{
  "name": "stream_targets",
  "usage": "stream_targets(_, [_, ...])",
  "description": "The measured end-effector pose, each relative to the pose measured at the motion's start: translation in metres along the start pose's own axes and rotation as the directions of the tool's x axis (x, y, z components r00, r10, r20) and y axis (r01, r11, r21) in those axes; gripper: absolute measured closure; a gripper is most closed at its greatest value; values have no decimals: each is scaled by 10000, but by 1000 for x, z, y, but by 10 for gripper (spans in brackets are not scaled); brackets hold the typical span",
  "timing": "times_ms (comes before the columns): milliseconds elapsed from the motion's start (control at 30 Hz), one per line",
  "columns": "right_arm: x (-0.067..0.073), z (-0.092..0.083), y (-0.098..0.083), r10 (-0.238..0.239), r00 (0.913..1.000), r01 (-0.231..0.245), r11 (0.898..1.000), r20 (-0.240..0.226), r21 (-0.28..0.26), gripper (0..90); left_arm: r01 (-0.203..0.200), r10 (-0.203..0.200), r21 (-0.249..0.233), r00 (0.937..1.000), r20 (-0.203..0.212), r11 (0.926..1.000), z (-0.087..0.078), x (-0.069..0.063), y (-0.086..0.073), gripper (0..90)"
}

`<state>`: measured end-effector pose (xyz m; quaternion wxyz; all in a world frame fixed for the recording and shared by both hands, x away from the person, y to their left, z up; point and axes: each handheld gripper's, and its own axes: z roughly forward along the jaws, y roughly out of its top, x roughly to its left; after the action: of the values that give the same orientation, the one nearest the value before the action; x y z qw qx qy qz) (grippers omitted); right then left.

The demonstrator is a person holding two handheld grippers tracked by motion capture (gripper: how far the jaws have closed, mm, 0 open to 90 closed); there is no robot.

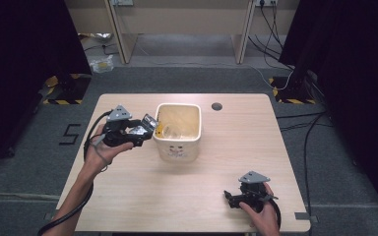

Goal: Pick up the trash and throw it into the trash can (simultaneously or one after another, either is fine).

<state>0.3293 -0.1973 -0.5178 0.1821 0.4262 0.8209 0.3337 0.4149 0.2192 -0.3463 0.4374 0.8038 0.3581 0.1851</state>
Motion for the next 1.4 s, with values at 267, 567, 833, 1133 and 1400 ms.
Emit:
stream_targets(267, [0, 0, 0, 2, 10000, -2, 10000, -2, -7, 44, -1, 1, 45, 9999, 130, 10000, 13, 0, 14, 336])
stream_targets(567, [0, 0, 0, -56, 10000, 56, 10000, -18, -24, 46, 66, -70, 220, 9998, 189, 9997, 34, 1, 28, 336])
stream_targets(833, [0, 0, 0, -51, 10000, 51, 10000, -36, -44, 46, 186, -195, 344, 9995, 253, 9992, 48, 3, 34, 336])
stream_targets(1133, [0, 0, 0, -70, 10000, 69, 10000, -48, -54, 46, 250, -266, 438, 9990, 364, 9987, 64, 2, 39, 336])
stream_targets(1400, [0, 0, 0, -88, 10000, 87, 9999, -46, -65, 46, 189, -223, 553, 9979, 606, 9983, 79, -5, 45, 336])
